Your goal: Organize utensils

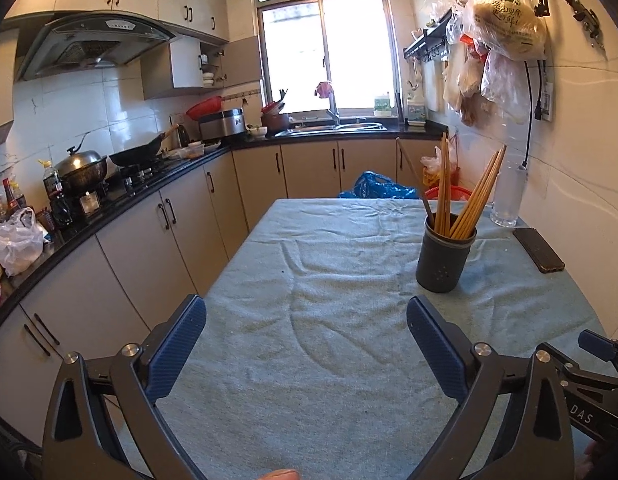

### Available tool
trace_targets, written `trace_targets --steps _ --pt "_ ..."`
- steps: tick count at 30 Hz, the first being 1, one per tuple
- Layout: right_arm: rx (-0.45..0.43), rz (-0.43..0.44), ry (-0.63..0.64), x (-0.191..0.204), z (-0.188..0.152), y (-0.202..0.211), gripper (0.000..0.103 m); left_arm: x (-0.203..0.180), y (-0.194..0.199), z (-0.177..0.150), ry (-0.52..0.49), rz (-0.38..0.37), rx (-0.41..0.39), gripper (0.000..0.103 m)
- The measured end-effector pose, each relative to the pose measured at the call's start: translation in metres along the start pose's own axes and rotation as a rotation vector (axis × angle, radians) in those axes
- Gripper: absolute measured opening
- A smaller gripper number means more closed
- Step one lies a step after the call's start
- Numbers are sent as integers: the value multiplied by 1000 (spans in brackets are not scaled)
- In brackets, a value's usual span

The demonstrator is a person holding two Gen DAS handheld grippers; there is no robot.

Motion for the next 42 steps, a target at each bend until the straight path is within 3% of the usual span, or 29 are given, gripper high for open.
trace_targets --steps 11,20,42 --pt "-5 -16 16 1 1 0 80 -2 -1 -4 -6 10 2 102" --pt "-29 -51 18 -2 3 3 82 -4 -14 -16 -14 -13 105 103" --pt "-72 -86 -3 -9 6 7 85 -8 -26 -30 -16 -44 194 103"
Point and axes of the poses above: each gripper's, at about its wrist camera, not at the fingertips, and y roughly against the way its jaws point, x to its left, z to its top, the point moved 6 cm from there along -y, roughly the way its jaws point, and after that the axes turned 15 degrees about y, right-handed, at the moved point
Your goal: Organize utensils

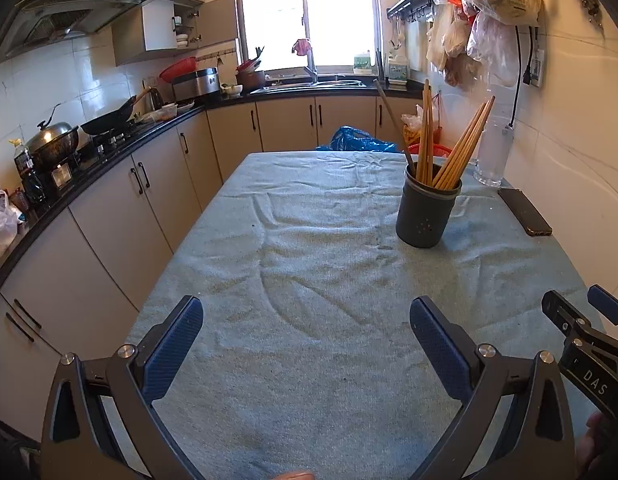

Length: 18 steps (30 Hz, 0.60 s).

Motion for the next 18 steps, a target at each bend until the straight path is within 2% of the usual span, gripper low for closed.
trace_targets --steps 18 --pt "0 -2 2 -1 0 -2 87 -2 -7 -7 -5 -5 31 103"
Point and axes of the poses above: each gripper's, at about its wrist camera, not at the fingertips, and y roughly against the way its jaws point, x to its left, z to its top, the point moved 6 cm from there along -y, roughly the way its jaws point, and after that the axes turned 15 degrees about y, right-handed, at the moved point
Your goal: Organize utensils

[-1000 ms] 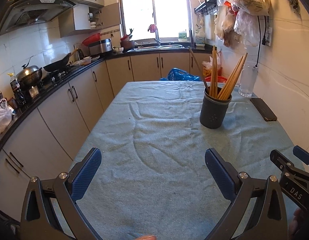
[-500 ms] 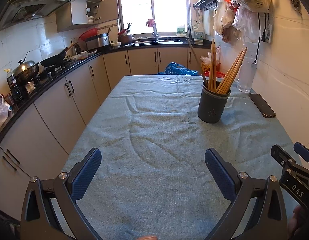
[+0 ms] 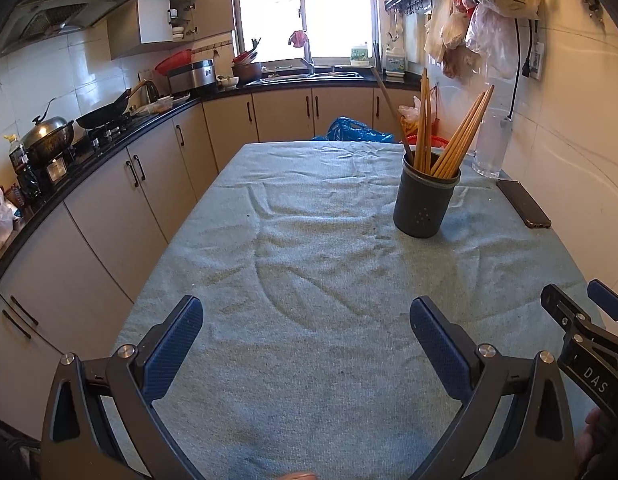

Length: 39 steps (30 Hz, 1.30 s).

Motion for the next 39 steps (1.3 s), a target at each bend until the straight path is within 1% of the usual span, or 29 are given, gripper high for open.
trace_targets --steps 39 --pt "17 -3 -17 -3 -6 -20 89 -6 -23 -10 -19 -12 69 103"
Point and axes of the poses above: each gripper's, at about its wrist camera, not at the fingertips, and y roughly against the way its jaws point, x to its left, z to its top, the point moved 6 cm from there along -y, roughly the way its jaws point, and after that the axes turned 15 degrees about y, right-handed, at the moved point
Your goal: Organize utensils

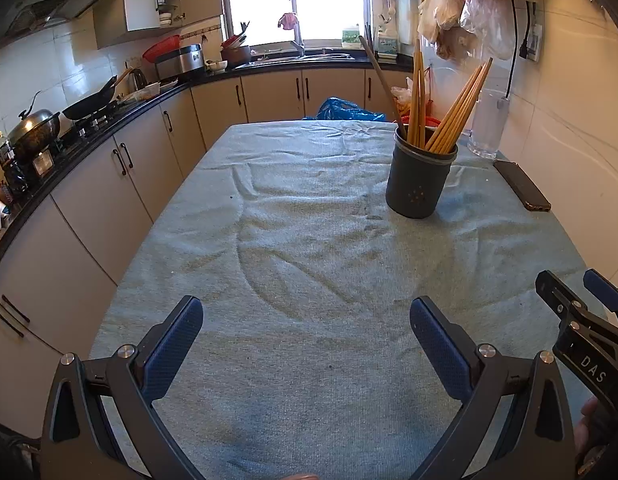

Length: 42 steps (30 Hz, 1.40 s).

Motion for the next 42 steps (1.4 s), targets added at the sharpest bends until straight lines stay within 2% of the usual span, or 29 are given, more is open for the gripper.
trace_targets --steps 32,42 --pt "-26 -2 -3 1 1 7 90 -6 11 1 -7 -20 -31 103" --pt "-22 10 47 12 14 -3 90 -10 9 7 -13 -33 -25 103"
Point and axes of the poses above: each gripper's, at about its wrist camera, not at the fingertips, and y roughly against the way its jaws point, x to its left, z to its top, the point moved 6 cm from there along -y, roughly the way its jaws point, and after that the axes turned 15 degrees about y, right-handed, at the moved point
